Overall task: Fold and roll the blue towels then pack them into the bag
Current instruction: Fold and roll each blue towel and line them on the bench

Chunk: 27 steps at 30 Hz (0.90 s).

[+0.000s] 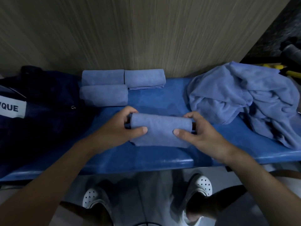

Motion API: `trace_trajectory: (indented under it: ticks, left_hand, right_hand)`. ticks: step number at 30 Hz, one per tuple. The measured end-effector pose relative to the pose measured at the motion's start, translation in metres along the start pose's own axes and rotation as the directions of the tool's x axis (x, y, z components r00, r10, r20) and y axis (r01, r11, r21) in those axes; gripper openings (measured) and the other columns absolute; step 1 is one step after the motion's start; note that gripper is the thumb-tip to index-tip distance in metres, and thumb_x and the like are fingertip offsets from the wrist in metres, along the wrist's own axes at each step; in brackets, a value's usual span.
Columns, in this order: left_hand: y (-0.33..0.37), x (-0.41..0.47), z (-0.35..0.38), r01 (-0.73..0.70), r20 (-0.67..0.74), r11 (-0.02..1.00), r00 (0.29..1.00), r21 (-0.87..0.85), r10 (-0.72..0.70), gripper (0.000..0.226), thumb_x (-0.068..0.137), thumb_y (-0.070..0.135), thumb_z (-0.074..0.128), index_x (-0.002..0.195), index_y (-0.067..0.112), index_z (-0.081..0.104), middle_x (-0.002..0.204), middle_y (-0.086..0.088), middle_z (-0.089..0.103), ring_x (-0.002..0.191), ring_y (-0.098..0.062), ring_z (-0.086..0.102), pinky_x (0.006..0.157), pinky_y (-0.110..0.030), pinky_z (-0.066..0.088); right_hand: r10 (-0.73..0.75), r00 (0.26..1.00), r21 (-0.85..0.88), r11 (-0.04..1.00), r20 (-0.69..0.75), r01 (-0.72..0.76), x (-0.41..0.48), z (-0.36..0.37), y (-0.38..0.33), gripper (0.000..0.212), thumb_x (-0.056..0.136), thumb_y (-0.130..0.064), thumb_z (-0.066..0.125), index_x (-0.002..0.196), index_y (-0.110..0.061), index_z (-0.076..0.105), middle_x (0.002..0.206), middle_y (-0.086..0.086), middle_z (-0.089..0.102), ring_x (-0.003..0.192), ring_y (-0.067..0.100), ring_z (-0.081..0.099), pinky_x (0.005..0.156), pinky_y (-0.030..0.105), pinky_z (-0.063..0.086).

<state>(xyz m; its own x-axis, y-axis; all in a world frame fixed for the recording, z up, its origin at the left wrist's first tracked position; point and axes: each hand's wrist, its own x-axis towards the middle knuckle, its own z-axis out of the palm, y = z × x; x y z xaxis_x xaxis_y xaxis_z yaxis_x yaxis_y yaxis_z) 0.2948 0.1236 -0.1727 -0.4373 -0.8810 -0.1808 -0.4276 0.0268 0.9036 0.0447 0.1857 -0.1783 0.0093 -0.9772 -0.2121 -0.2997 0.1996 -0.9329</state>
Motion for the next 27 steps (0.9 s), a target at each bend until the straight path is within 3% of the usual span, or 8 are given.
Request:
trace_trajectory:
  ticks: [3,6,11,16,19,21,23,27]
  left_hand:
    - [0.005,0.002,0.004,0.1,-0.02,0.964,0.994,-0.246,-0.108,0.03,0.086,0.022,0.073,0.11,0.018,0.056,0.104,0.0,0.069,0.094,-0.014,0.068,0.076,-0.036,0.059]
    - [0.004,0.008,0.007,0.137,0.003,0.913,0.989,-0.384,-0.147,0.037,0.084,0.023,0.072,0.118,0.014,0.06,0.113,-0.004,0.071,0.106,-0.021,0.068,0.093,-0.047,0.055]
    - [-0.001,0.027,0.012,0.101,-0.197,0.871,0.956,-0.481,-0.219,0.06,0.064,0.028,0.081,0.117,0.017,0.055,0.114,-0.004,0.069,0.103,-0.019,0.069,0.088,-0.037,0.056]
    - [0.014,0.043,0.002,-0.087,-0.498,0.994,0.866,-0.063,0.044,0.04,0.081,0.018,0.078,0.109,0.023,0.049,0.099,0.016,0.058,0.086,0.011,0.059,0.072,-0.008,0.046]
    - [0.012,0.053,-0.009,-0.157,-0.548,0.979,0.811,0.13,0.203,0.042,0.082,0.021,0.077,0.11,0.027,0.047,0.1,0.017,0.055,0.087,0.007,0.057,0.07,-0.004,0.043]
    - [0.004,0.062,-0.016,-0.173,-0.549,0.952,0.785,0.251,0.287,0.043,0.081,0.029,0.076,0.114,0.024,0.049,0.107,0.01,0.056,0.097,-0.006,0.057,0.084,-0.015,0.047]
    - [-0.008,0.07,-0.023,-0.142,-0.498,0.871,0.772,0.47,0.395,0.049,0.078,0.045,0.067,0.119,0.019,0.055,0.115,0.004,0.058,0.108,-0.018,0.056,0.096,-0.04,0.046]
    - [-0.026,0.074,-0.029,-0.001,-0.383,0.727,0.849,0.687,0.363,0.055,0.078,0.064,0.048,0.122,0.034,0.059,0.13,0.011,0.054,0.128,-0.012,0.045,0.106,-0.057,0.029]
  right_hand:
    - [0.12,0.993,0.277,0.954,-0.02,-0.11,0.008,0.005,-0.006,0.045,0.083,-0.021,0.074,0.12,-0.018,0.049,0.108,0.009,0.066,0.091,0.024,0.069,0.075,0.041,0.059]
    - [0.185,0.982,0.389,0.907,-0.023,-0.162,0.016,0.006,-0.012,0.038,0.086,-0.02,0.07,0.118,-0.003,0.058,0.113,0.019,0.068,0.103,0.028,0.067,0.095,0.049,0.052]
    - [0.302,0.953,0.581,0.775,0.005,-0.248,0.039,0.006,-0.025,0.03,0.088,-0.004,0.064,0.116,0.006,0.06,0.115,0.017,0.068,0.108,0.027,0.065,0.097,0.035,0.05]
    - [0.312,0.95,0.621,0.752,-0.036,-0.223,0.075,0.012,-0.042,0.021,0.088,-0.005,0.064,0.108,-0.002,0.062,0.098,0.008,0.07,0.083,0.014,0.066,0.067,0.024,0.054]
    - [0.323,0.945,0.64,0.737,-0.05,-0.218,0.093,0.021,-0.042,0.016,0.088,-0.006,0.065,0.103,-0.005,0.06,0.092,0.006,0.068,0.079,0.013,0.065,0.062,0.024,0.054]
    - [0.321,0.945,0.633,0.745,-0.06,-0.212,0.104,0.023,-0.04,0.018,0.088,-0.007,0.065,0.105,-0.003,0.06,0.092,0.006,0.068,0.081,0.015,0.065,0.063,0.025,0.054]
    - [0.315,0.946,0.601,0.772,-0.078,-0.208,0.114,0.024,-0.038,0.022,0.089,-0.009,0.066,0.108,0.001,0.061,0.099,0.009,0.069,0.087,0.018,0.065,0.067,0.027,0.054]
    - [0.268,0.934,0.409,0.899,-0.236,-0.155,0.128,0.026,-0.025,0.026,0.09,-0.018,0.065,0.103,0.005,0.064,0.096,0.013,0.066,0.089,0.025,0.064,0.074,0.034,0.057]
